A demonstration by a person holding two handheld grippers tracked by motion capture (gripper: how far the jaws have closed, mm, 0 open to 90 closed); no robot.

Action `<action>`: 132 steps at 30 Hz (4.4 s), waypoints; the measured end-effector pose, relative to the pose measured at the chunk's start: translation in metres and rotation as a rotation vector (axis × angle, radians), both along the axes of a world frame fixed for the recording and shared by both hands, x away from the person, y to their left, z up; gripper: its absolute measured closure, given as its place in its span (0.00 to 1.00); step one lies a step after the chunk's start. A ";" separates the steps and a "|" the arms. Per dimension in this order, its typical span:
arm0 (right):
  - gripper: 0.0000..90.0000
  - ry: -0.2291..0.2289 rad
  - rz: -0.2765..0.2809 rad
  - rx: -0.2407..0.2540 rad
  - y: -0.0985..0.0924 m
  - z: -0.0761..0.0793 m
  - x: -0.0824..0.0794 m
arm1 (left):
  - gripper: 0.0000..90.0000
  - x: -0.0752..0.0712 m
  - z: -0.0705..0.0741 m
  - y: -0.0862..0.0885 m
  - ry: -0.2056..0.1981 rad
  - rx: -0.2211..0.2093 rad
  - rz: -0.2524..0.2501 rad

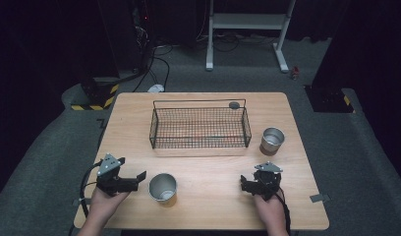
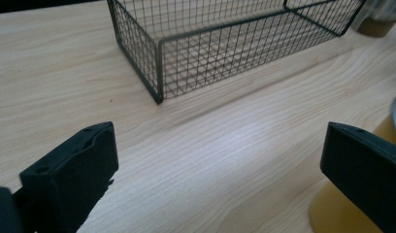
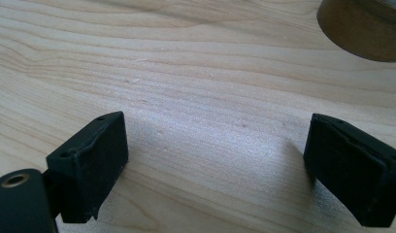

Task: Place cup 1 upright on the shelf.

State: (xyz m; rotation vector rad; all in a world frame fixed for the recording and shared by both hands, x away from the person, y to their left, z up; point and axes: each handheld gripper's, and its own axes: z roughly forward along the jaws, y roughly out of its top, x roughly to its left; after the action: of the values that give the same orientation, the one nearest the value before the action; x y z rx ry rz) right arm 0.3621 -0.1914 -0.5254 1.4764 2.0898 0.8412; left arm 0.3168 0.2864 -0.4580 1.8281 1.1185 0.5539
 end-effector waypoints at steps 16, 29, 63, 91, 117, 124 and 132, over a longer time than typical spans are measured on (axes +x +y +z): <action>0.10 -0.002 0.006 -0.002 0.000 0.000 0.000 | 0.01 -0.025 0.024 -0.032 -0.051 -0.085 -0.149; 0.10 -0.001 0.004 -0.001 0.000 0.000 0.000 | 0.00 -0.036 0.013 -0.069 -0.035 -0.043 -0.262; 0.10 -0.005 0.009 -0.005 0.000 0.000 0.000 | 0.01 -0.039 -0.019 -0.080 -0.029 0.015 -0.270; 0.10 -0.004 0.010 -0.004 0.000 0.000 0.000 | 0.15 -0.043 -0.022 -0.075 -0.102 0.004 -0.243; 0.10 -0.003 0.008 -0.003 0.000 0.000 0.000 | 0.14 -0.017 -0.025 -0.043 -0.106 -0.016 -0.097; 0.10 -0.003 0.008 -0.003 0.000 0.000 0.000 | 0.14 -0.010 -0.026 -0.042 -0.115 -0.007 -0.072; 0.10 -0.005 0.011 -0.005 0.000 0.000 0.000 | 0.10 -0.005 -0.027 -0.042 -0.117 -0.005 -0.048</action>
State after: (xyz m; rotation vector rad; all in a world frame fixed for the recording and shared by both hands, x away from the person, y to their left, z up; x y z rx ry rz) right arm 0.3620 -0.1917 -0.5255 1.4602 2.0966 0.8425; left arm 0.3121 0.2441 -0.4848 1.7897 0.9947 0.6206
